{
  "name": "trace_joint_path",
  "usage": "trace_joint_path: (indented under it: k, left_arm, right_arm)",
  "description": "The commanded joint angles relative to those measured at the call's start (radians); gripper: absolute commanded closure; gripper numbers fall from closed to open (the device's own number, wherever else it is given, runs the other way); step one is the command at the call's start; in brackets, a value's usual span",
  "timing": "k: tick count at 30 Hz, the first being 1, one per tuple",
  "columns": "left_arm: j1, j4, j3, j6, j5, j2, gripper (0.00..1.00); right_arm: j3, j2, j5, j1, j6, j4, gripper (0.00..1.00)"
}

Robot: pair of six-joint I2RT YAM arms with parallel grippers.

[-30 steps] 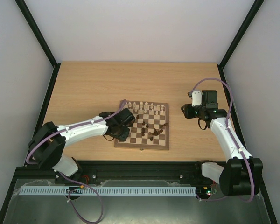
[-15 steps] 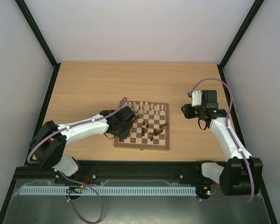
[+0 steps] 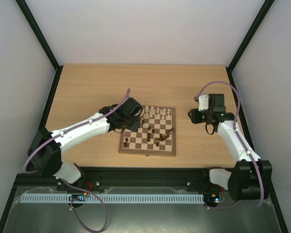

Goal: Set up the chess pieces on the board

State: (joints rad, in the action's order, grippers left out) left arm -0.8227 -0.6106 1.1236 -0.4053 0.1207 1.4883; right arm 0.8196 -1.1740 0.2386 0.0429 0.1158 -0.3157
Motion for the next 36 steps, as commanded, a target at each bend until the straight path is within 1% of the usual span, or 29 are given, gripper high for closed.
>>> trace_joint_path:
  k: [1, 4, 7, 10, 12, 19, 30, 36]
  left_arm:
    - [0.033, 0.085, 0.096, 0.05, -0.01, 0.079, 0.68]
    - [0.046, 0.066, 0.18, 0.072, -0.009, 0.175, 0.71]
    - [0.049, 0.051, 0.252, 0.086, -0.018, 0.252, 0.72]
    - [0.051, 0.019, 0.31, 0.088, -0.017, 0.322, 0.69]
    - [0.052, 0.0, 0.33, 0.088, -0.001, 0.358, 0.69]
    - [0.056, -0.012, 0.34, 0.086, -0.004, 0.424, 0.72]
    - [0.056, 0.02, 0.325, 0.091, -0.059, 0.475, 0.76]
    - [0.054, 0.025, 0.319, 0.086, -0.065, 0.484, 0.77]
  right_arm:
    - [-0.016, -0.026, 0.011, -0.002, 0.015, -0.018, 0.57]
    - [-0.015, -0.036, 0.009, -0.002, 0.017, -0.019, 0.57]
    - [-0.018, -0.039, 0.005, -0.002, 0.02, -0.021, 0.57]
    - [-0.02, -0.042, 0.001, -0.003, 0.023, -0.021, 0.57]
    - [-0.018, -0.045, -0.004, -0.002, 0.024, -0.023, 0.57]
    - [-0.017, -0.06, -0.001, -0.002, 0.028, -0.028, 0.57]
    - [-0.014, -0.076, 0.006, -0.002, 0.031, -0.035, 0.57]
    - [-0.014, -0.078, 0.005, -0.002, 0.033, -0.037, 0.57]
